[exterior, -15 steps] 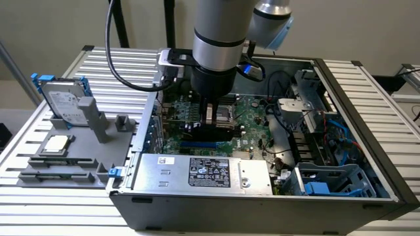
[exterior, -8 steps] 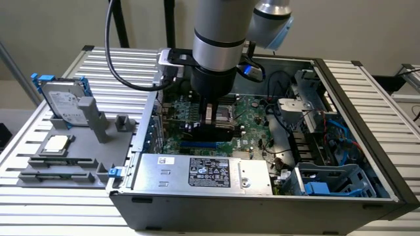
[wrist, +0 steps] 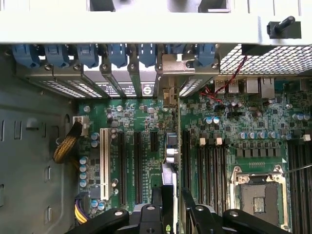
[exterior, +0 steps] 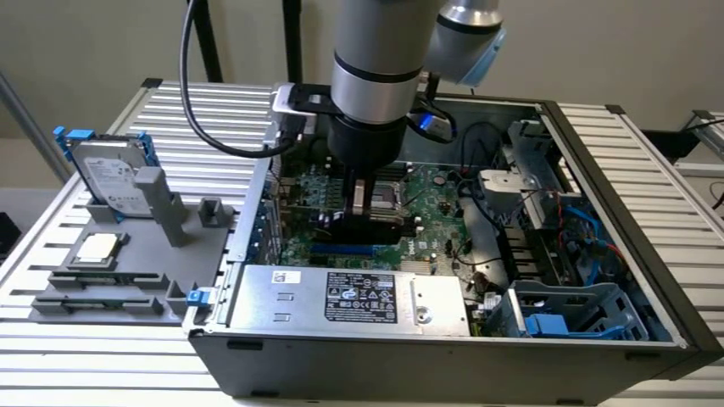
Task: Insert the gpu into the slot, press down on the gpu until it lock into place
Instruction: 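Insert the gpu into the slot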
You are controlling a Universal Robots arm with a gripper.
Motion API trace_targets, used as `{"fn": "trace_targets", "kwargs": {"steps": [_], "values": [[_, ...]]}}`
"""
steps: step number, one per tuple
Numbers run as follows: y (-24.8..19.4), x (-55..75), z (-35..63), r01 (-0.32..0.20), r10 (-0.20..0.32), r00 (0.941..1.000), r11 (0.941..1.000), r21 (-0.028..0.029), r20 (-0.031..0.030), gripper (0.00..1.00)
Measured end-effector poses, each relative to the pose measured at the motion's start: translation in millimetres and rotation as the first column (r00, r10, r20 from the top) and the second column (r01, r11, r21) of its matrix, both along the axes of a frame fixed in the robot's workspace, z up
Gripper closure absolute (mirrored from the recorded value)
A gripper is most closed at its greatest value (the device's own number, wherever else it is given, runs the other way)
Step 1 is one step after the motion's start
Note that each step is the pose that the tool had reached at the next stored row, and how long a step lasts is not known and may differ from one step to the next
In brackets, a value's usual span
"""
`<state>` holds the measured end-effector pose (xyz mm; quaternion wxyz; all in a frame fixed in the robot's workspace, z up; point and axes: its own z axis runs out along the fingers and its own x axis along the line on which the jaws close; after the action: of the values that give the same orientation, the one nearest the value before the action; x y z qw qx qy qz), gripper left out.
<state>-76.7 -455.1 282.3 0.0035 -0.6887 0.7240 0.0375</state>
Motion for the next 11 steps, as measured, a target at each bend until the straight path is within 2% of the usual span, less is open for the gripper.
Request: {"fn": "trace_targets", "kwargs": {"steps": [5, 11], "values": [[0.0, -0.3, -1.9, 0.0, 0.0, 1.0, 1.0, -0.0001, -0.0016, 0.74], [0.0, -0.2, -6.8, 0.0, 0.0, 0.9999, 1.0, -0.0001, -0.015, 0.74]]}}
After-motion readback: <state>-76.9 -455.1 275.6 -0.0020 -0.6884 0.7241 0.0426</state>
